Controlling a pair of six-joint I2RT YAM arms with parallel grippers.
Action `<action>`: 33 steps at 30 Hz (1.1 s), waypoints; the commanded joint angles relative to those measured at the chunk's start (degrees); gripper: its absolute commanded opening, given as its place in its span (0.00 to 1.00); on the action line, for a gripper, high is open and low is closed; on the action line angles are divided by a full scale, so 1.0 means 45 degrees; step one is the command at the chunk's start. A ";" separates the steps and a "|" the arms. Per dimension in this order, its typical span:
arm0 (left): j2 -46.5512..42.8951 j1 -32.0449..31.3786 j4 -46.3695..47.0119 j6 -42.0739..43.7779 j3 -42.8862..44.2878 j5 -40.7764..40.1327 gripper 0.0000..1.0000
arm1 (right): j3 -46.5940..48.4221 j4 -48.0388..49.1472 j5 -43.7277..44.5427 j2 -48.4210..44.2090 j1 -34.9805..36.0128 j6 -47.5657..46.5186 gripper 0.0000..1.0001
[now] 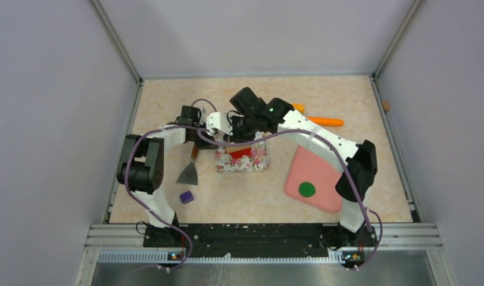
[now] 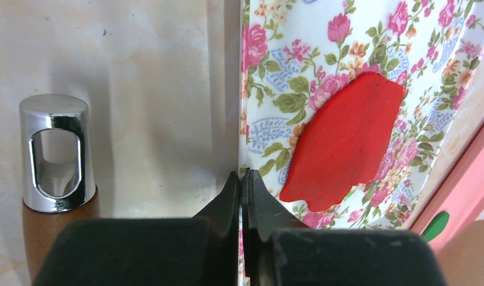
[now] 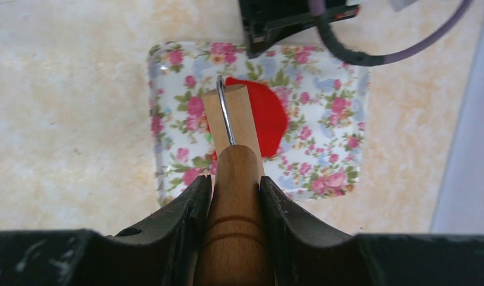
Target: Roll out the dumpling wrappers from the dough
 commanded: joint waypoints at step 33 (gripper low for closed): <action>0.0074 0.0064 0.0823 0.0367 -0.1360 0.0589 0.00 | -0.2479 0.6796 0.2515 0.2755 -0.1062 -0.2063 0.00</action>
